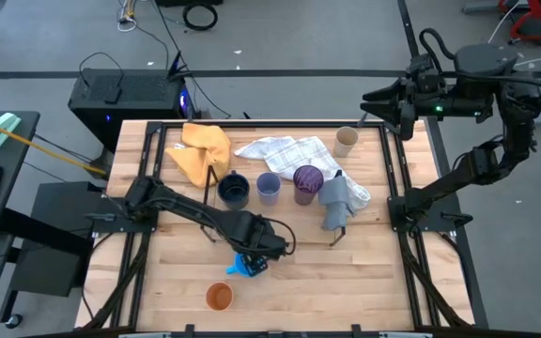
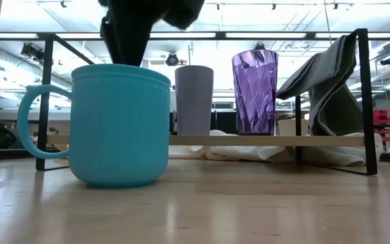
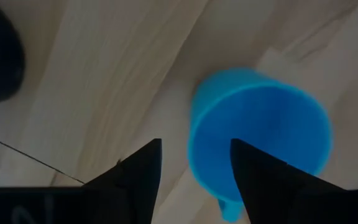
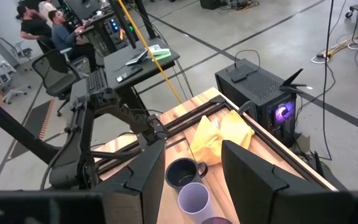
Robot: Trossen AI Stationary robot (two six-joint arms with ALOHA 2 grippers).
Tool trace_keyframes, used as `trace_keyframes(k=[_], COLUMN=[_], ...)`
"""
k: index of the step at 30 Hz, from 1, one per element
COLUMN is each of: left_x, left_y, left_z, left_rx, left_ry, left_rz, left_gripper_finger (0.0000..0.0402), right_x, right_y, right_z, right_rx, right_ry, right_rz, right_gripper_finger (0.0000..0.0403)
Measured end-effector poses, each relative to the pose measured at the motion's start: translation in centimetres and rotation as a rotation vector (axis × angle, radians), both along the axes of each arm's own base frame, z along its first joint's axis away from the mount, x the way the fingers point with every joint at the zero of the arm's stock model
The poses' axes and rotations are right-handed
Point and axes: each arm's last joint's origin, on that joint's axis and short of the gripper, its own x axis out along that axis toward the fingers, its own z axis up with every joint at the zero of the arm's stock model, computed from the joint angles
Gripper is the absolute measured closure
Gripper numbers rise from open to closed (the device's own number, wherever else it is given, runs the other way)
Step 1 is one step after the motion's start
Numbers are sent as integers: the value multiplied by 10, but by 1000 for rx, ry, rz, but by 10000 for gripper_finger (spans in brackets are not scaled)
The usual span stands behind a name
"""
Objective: Stack small to large cups/mugs on shelf
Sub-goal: Put the light blue mug on the shelf
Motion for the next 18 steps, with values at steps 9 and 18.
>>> trace_keyframes(k=[9, 18], left_x=[1, 7], left_y=[0, -2], left_z=[-9, -10], left_rx=[6, -17], left_ry=[46, -4], left_rz=[-30, -42], left_gripper_finger=[202, 191], right_x=[0, 0], right_y=[0, 0], right_z=[-1, -1], right_rx=[2, 2], right_ry=[8, 8], right_rz=[0, 0], right_gripper_finger=[239, 239])
